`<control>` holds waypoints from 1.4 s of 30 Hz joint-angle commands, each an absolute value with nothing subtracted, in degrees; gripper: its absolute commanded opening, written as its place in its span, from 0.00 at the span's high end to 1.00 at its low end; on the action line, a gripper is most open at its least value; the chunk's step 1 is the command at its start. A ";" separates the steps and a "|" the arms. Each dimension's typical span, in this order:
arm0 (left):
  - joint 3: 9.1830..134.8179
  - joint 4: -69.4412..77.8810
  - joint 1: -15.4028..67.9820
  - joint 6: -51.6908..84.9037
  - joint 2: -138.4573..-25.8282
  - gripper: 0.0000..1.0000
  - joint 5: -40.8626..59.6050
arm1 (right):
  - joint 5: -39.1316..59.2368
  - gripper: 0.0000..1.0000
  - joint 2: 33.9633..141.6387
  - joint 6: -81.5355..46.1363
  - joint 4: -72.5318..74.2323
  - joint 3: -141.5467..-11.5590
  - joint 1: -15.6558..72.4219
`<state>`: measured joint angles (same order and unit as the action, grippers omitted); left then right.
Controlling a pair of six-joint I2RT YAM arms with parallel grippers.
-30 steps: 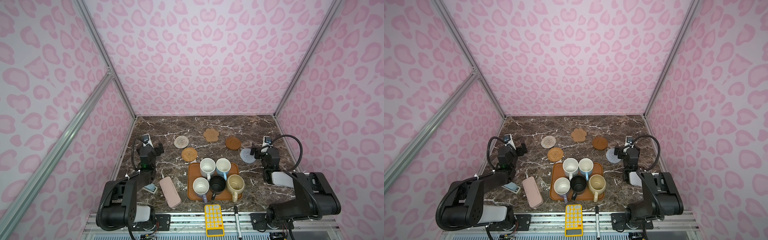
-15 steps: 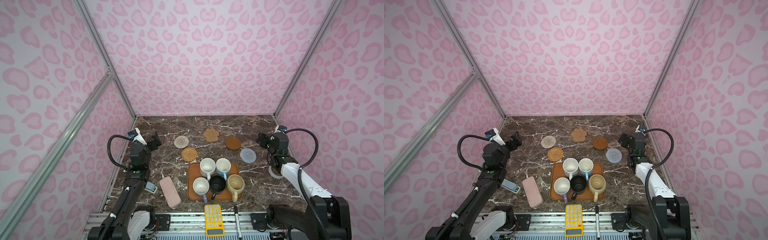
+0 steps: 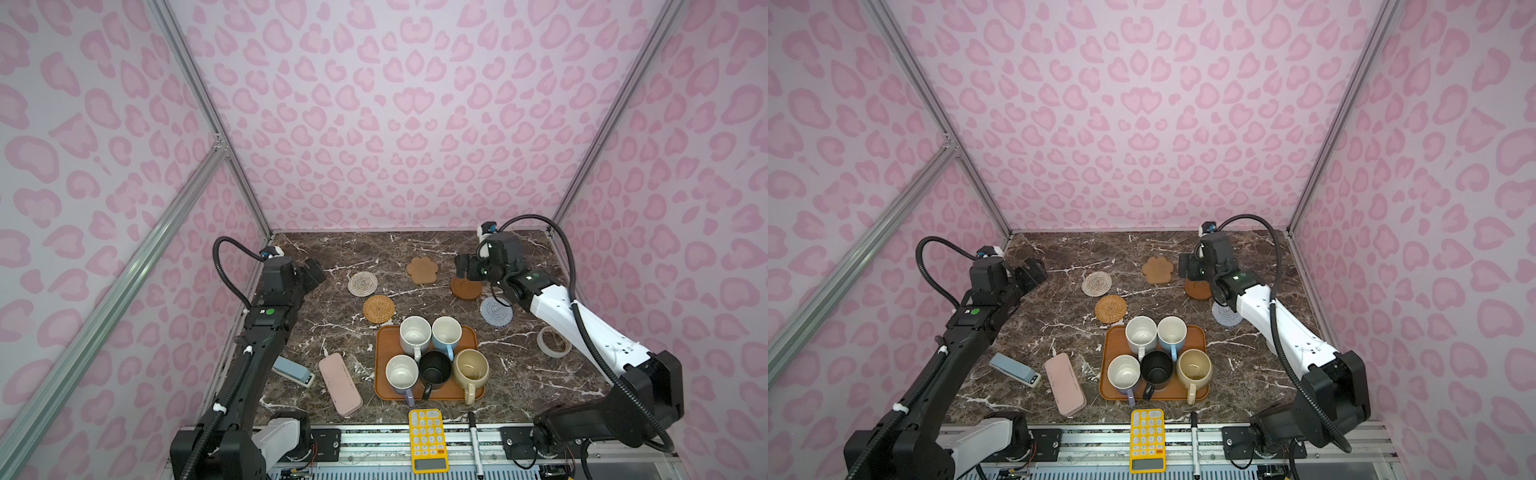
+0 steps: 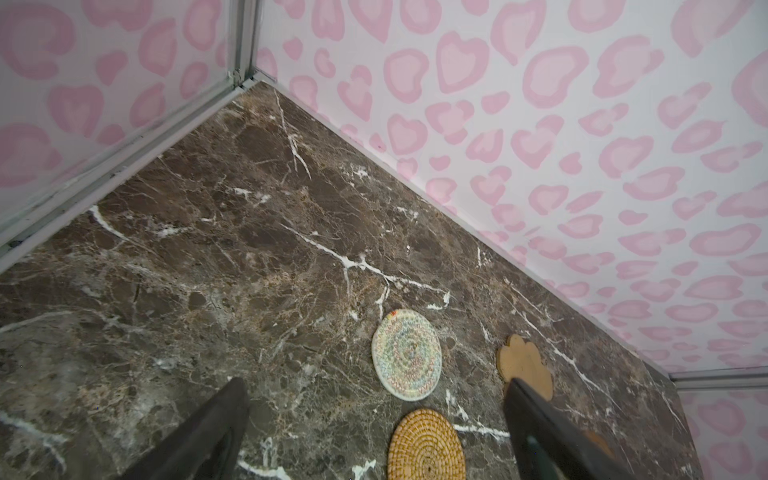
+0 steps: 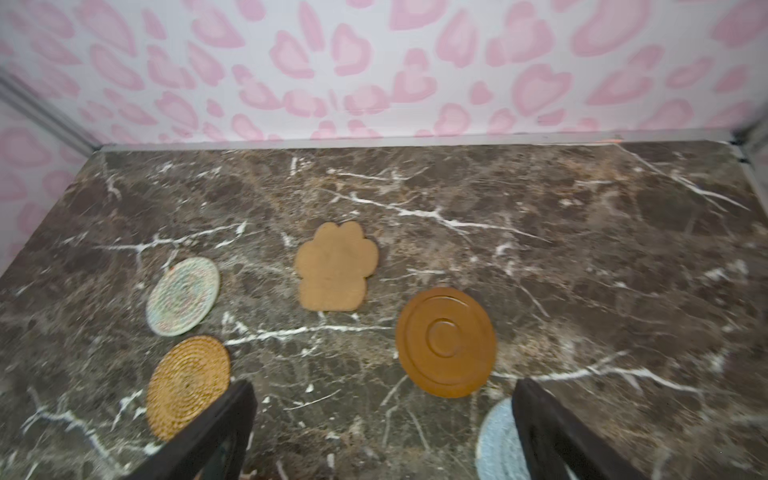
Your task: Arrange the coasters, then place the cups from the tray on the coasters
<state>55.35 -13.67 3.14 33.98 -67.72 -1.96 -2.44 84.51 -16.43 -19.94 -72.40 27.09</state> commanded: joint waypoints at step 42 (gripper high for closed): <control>99.76 -43.86 15.79 28.91 -128.38 0.34 -11.33 | 8.87 0.19 119.09 -20.66 -34.94 -100.11 42.63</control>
<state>99.09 -41.93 15.81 28.45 -127.15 -9.43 8.32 118.43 -20.60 -35.20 -100.49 42.61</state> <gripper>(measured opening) 0.672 0.808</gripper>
